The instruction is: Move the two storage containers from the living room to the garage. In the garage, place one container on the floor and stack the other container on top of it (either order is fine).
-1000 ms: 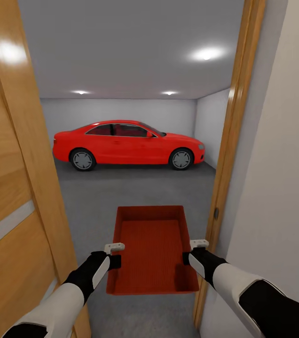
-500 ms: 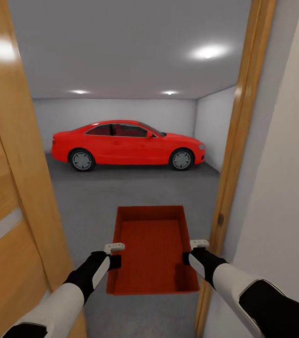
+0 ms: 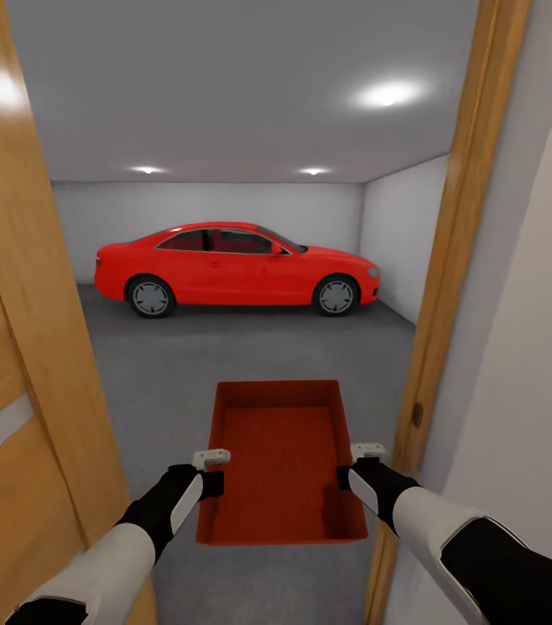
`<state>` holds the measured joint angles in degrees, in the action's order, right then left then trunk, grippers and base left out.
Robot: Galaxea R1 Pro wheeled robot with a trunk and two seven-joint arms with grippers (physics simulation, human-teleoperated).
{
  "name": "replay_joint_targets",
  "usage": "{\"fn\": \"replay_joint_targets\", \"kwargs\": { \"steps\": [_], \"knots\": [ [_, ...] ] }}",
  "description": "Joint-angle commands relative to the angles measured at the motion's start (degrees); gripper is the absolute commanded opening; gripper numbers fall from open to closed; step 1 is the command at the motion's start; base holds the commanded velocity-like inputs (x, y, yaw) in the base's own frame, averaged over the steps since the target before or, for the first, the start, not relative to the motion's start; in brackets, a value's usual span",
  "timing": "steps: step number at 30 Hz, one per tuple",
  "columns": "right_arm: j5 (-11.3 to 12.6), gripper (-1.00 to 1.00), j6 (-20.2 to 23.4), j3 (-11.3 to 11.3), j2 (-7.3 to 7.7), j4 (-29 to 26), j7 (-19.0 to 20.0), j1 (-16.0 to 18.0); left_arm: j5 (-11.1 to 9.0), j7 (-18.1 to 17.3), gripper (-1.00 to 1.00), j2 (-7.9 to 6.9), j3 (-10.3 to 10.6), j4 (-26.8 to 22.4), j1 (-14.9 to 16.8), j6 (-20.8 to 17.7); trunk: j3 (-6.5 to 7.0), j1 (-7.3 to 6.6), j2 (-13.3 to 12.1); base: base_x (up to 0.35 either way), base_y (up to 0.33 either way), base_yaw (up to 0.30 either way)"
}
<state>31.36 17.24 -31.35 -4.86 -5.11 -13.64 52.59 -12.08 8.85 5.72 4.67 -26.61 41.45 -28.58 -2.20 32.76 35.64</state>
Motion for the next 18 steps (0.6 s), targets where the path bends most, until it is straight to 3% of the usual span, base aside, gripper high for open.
{"fn": "replay_joint_targets", "kwargs": {
  "steps": [1,14,18],
  "knots": [
    [-0.6,-1.0,0.3,-0.5,0.03,-0.2,-0.5,0.1,0.3,0.8,-1.0,-0.09,0.1,0.0,0.0,-0.5,-0.11,0.04,0.1,0.161,0.14,0.0],
    [-0.6,-1.0,0.3,-0.5,0.03,-0.2,-0.5,0.1,0.3,0.8,-1.0,-0.09,0.1,0.0,0.0,-0.3,-0.11,0.04,0.1,0.023,0.019,0.0],
    [-0.6,-1.0,0.3,-0.5,0.02,-0.2,-0.5,0.1,0.3,1.0,-1.0,-0.09,0.1,0.1,0.0,-0.3,-0.11,0.04,0.1,0.178,0.0,0.0]
  ]
}}
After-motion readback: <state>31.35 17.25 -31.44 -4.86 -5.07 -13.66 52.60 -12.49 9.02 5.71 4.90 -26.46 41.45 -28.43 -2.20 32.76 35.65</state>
